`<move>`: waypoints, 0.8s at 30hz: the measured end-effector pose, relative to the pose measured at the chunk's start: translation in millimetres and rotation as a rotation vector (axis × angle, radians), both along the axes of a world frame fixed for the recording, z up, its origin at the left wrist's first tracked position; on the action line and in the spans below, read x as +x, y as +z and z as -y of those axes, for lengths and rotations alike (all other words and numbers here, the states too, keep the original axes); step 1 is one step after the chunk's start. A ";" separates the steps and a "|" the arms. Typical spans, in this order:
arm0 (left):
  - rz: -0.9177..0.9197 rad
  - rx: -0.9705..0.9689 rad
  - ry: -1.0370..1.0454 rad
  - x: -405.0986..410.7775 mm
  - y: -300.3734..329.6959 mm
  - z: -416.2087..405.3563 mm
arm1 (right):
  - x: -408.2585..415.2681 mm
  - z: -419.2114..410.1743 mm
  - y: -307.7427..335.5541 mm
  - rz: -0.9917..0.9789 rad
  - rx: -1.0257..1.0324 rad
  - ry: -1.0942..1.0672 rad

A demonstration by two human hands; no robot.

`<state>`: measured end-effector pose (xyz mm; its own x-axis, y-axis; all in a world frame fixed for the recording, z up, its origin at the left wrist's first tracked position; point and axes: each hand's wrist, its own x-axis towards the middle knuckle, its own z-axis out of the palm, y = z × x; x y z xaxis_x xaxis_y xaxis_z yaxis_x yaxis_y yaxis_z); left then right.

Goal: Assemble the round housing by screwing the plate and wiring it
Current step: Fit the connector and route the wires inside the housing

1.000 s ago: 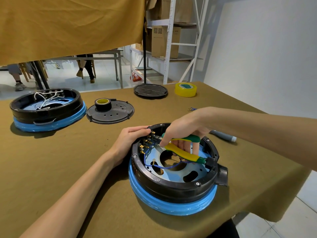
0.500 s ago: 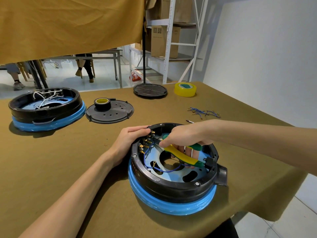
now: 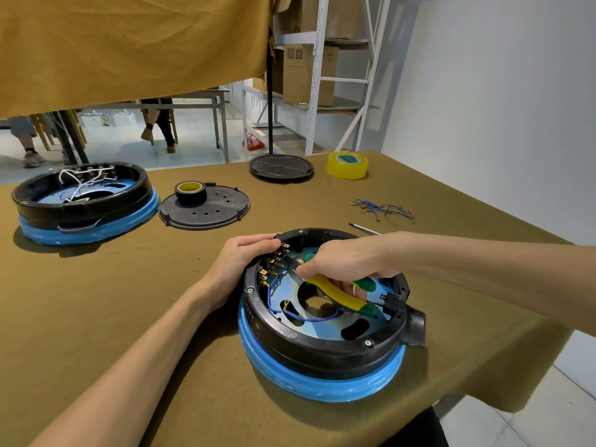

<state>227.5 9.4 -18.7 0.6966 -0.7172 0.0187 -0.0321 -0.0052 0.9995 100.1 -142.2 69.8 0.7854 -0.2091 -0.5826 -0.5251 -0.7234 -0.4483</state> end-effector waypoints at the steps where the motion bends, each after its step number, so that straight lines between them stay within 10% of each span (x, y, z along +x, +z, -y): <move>1: 0.000 0.001 -0.001 0.1 -0.3 0.1 | 0.1 -0.4 1.9 -0.014 0.015 -0.006; 7: -0.005 -0.006 0.008 -0.6 0.8 0.1 | -1.2 8.9 22.1 -0.041 0.072 -0.018; 17: -0.078 -0.016 0.103 -5.5 4.3 3.2 | -18.1 64.7 22.1 0.488 0.669 -0.386; 21: -0.139 -0.018 0.101 -6.6 6.9 4.1 | -6.1 103.2 -2.1 0.714 -0.056 -0.439; 24: -0.143 -0.024 0.104 -8.7 8.2 4.6 | -3.1 122.8 -33.8 0.519 -0.418 -0.389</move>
